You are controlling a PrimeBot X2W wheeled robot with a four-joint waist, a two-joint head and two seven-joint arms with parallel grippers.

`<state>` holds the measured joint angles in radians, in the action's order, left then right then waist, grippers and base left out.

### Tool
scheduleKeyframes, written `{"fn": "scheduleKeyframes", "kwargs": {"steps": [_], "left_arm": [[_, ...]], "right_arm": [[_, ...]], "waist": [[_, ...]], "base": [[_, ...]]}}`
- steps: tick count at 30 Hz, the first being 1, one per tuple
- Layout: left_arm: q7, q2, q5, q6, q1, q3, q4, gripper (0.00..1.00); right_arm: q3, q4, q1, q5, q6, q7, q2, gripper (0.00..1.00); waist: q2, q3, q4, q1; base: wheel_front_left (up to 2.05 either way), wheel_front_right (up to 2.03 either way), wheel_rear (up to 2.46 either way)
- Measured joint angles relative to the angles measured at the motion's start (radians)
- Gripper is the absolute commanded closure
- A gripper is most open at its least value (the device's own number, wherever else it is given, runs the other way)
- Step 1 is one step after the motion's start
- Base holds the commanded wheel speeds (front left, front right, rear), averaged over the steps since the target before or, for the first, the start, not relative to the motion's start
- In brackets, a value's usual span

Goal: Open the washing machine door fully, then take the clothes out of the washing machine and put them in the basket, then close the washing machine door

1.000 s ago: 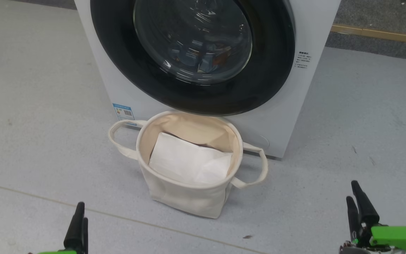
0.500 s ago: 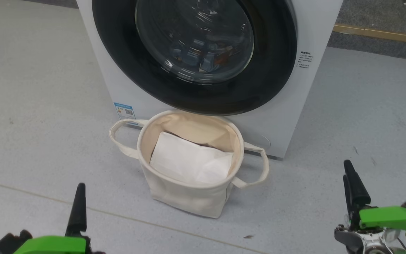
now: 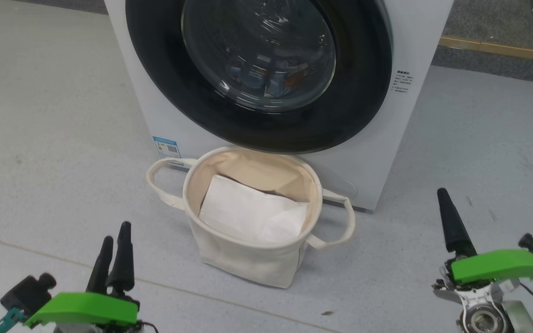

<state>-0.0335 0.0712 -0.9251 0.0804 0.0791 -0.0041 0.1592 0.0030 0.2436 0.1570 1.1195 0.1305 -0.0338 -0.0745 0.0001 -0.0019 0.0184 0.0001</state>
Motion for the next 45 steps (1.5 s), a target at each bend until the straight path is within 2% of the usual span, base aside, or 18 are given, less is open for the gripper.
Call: {"fn": "scheduleKeyframes", "kwargs": {"steps": [16, 26, 30, 45], "left_arm": [[-0.044, 0.065, 0.284, -0.033, 0.042, -0.110, 0.036, 0.00], [-0.043, 0.067, 0.437, -0.080, 0.074, -0.139, 0.097, 0.00], [-0.042, 0.067, 0.479, -0.085, 0.079, -0.147, 0.110, 0.00], [-0.093, 0.067, 0.684, -0.124, 0.111, -0.215, 0.148, 0.00]], "right_arm": [[0.053, 0.015, 0.037, -0.213, 0.000, -0.038, -0.003, 0.00], [0.076, 0.044, 0.069, -0.380, 0.000, -0.066, -0.002, 0.00], [0.074, 0.054, 0.070, -0.430, 0.000, -0.075, 0.001, 0.00], [0.020, 0.137, 0.097, -0.645, 0.000, -0.123, 0.024, 0.00]], "waist": [[0.0000, -0.010, 0.016, 0.0000], [0.0000, -0.002, 0.019, 0.0000], [0.0000, 0.001, 0.019, 0.0000], [0.0000, 0.007, 0.023, 0.0000]], "base": [[0.00, 0.00, 0.00], [0.00, 0.00, 0.00], [0.00, 0.00, 0.00], [0.00, 0.00, 0.00]]}}
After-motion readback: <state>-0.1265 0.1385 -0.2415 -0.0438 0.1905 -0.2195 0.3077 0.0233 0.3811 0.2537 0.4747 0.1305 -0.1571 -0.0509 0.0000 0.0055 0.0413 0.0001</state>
